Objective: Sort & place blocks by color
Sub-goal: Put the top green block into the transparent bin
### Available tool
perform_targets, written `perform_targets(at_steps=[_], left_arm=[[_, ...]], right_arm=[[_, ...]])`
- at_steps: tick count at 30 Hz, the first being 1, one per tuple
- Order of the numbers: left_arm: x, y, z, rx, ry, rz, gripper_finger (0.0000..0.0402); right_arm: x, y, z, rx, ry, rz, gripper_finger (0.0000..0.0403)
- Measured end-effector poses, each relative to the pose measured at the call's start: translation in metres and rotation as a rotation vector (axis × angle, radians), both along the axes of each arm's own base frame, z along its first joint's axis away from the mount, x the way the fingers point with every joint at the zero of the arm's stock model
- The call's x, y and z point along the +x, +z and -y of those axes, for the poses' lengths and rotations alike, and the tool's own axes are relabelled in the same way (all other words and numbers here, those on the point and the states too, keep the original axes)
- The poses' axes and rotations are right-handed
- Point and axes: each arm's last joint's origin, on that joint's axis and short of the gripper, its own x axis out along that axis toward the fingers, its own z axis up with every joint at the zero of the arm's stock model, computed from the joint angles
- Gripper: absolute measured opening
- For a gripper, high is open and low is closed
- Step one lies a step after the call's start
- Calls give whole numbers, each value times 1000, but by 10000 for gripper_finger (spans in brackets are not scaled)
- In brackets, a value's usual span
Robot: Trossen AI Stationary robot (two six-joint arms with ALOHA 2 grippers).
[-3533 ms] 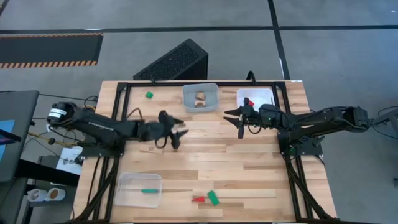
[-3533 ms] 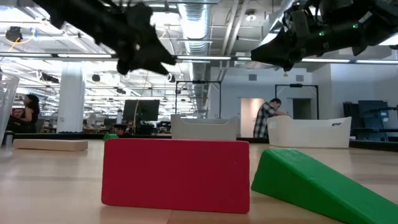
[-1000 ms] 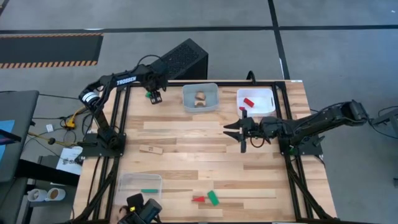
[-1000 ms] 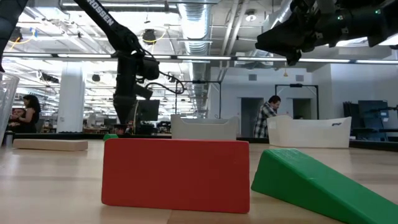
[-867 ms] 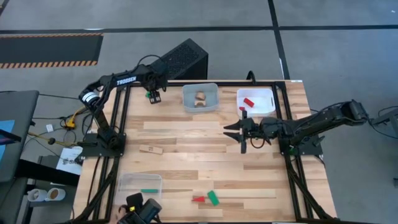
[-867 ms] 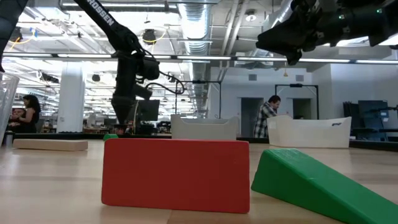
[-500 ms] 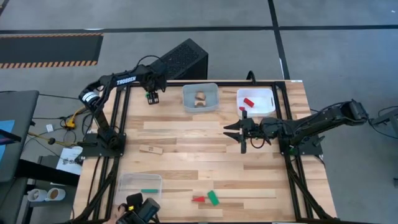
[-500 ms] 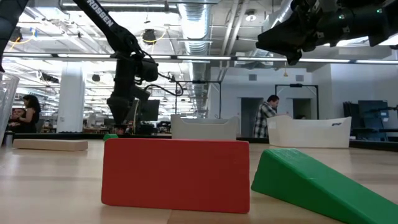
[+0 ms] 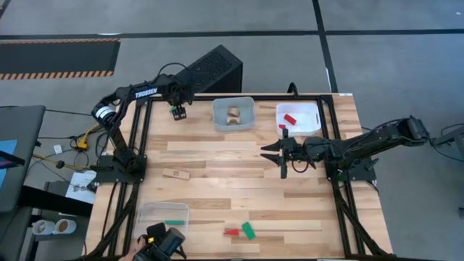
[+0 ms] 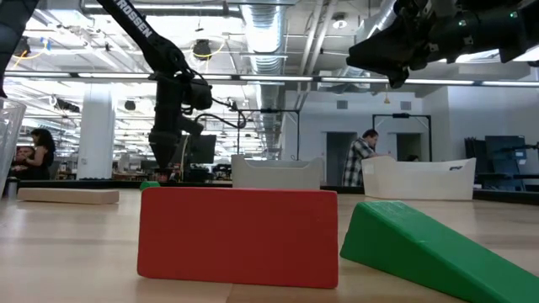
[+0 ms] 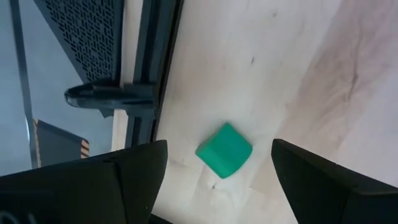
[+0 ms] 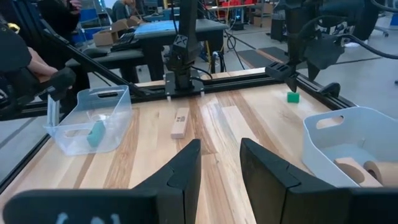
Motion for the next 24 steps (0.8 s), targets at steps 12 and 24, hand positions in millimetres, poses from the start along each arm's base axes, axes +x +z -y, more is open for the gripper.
perform_targets(at_steps=[12, 24], left_arm=[[18, -36, 2, -47, -60, -102, 277], [-5, -35, -14, -66, -21, -123, 277]], right_arm=[[0, -2, 0, -4, -15, -24, 133], [-1, -7, -1, 12, -12, -68, 133]])
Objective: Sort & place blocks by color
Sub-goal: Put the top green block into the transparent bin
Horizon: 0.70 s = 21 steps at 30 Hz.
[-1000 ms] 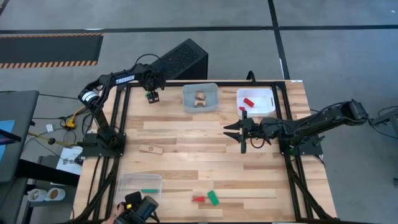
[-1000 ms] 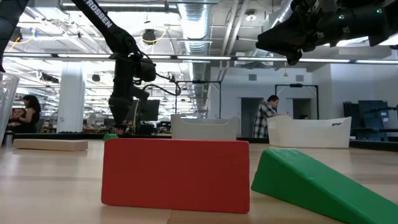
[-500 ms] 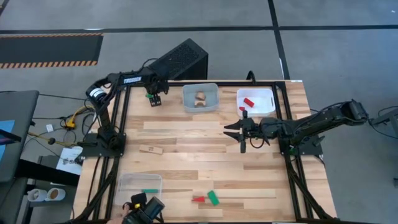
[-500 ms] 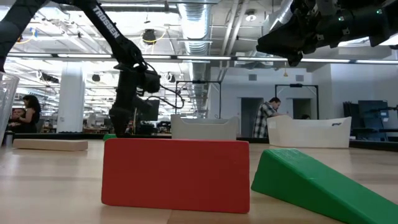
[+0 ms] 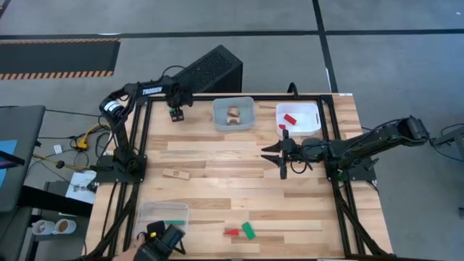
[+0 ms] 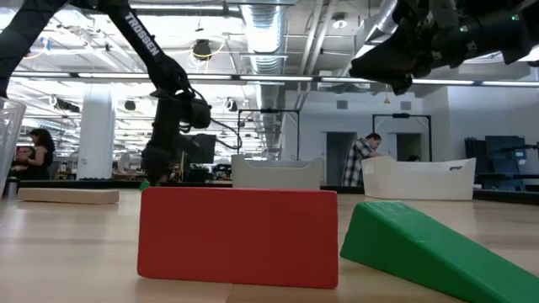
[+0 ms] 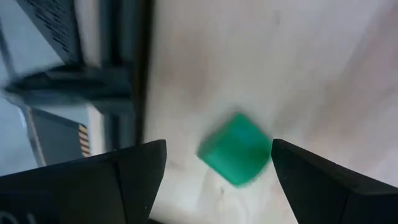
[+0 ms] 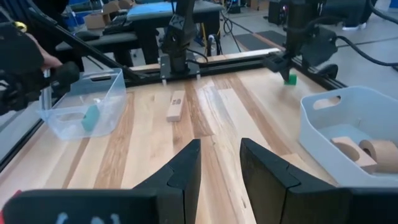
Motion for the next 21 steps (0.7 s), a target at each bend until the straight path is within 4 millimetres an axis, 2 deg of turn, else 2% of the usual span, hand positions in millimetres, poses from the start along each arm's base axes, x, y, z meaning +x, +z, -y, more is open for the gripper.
perform_targets(at_steps=[9, 13, 21], left_arm=[[-4, 0, -1, -23, -70, -45, 277], [-4, 0, -5, -8, -75, -8, 277], [-5, -23, -4, -93, -90, -128, 277]], right_arm=[[0, -1, 1, -1, -26, -6, 133], [0, -1, 1, -1, -26, -6, 133], [0, -1, 1, -1, -26, -7, 134]])
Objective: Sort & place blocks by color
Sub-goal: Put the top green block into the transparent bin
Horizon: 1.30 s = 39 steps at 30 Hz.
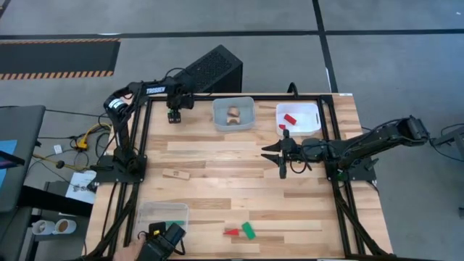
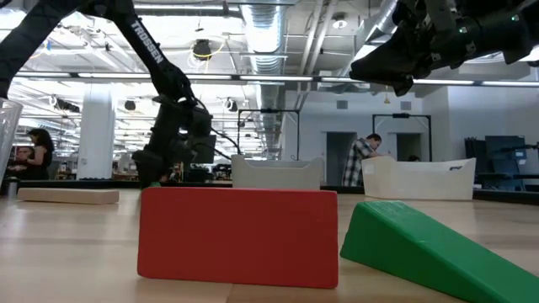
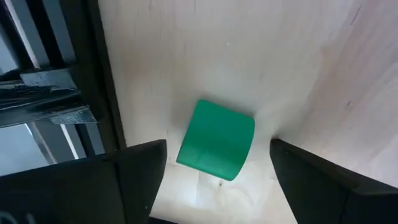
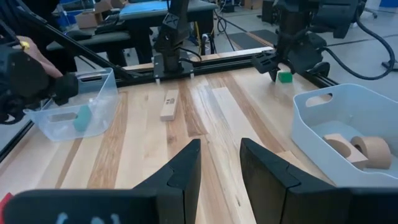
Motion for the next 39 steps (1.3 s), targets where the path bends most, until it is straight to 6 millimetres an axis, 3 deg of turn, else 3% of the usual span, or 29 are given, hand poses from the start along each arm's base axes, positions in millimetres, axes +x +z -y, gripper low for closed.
perform_targets(at_steps=[6, 14, 19, 24, 28, 32, 39], left_arm=[[1, -2, 0, -20, 1, 24, 247], [5, 9, -3, -48, 45, 29, 92], [9, 35, -8, -43, 126, 46, 96], [17, 78, 7, 29, 94, 155, 96], [22, 121, 36, 51, 107, 350, 96], [27, 155, 93, -3, 51, 624, 96], [12, 168, 208, -58, -93, 870, 96]], right_arm=[[0, 0, 0, 0, 0, 0, 134], [0, 0, 1, -1, -4, 0, 134], [1, 2, 3, -14, -17, 22, 134], [1, 4, 7, -24, -31, 33, 134], [1, 4, 11, -38, -43, 30, 134], [1, 4, 14, -42, -59, 30, 134], [2, 7, 15, -16, -68, 67, 134]])
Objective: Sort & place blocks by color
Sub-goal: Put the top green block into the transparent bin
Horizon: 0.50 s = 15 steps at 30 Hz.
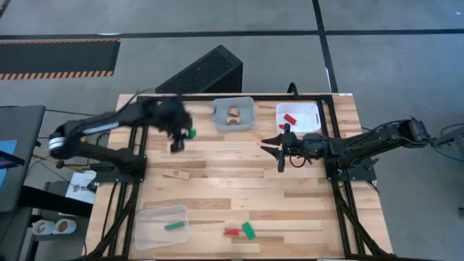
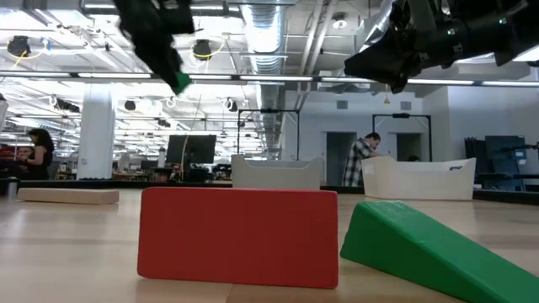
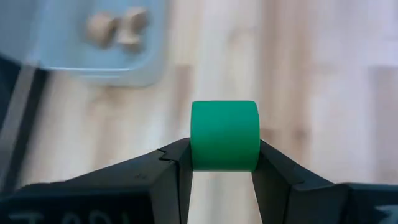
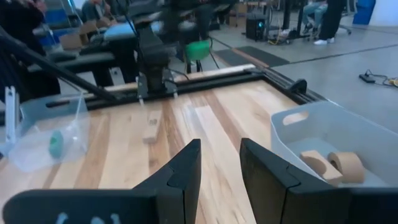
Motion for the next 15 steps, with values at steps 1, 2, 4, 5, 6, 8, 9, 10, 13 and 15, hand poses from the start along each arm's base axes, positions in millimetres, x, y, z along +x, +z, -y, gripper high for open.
perform_targets(at_steps=[1, 2, 4, 5, 6, 8, 9, 10, 13, 15], left_arm=[[-4, -2, 14, -24, -3, 27, 96], [-8, -4, 27, -51, -10, 50, 96], [-17, -9, 52, -103, -15, 74, 96], [-21, -13, 62, -117, -1, 68, 96], [-25, -18, 72, -128, 13, 59, 96], [-32, -30, 91, -154, 16, 27, 96], [-34, -34, 100, -169, 13, 14, 96], [-35, -38, 108, -185, 12, 6, 96], [-38, -46, 132, -211, -1, -27, 96], [-37, -49, 147, -221, -17, -25, 96]], right_arm=[[0, 1, 0, 2, 0, 11, 134], [0, 2, 0, 3, 0, 22, 134], [0, 4, 0, 4, 0, 39, 134], [0, 5, 0, 4, 0, 49, 134], [0, 6, 0, 6, 0, 60, 134], [1, 7, 0, 15, -1, 76, 134], [1, 7, 0, 22, -1, 81, 134], [1, 7, 0, 24, -2, 81, 134], [1, 7, 0, 32, -2, 82, 134], [1, 7, 0, 41, -3, 81, 134]])
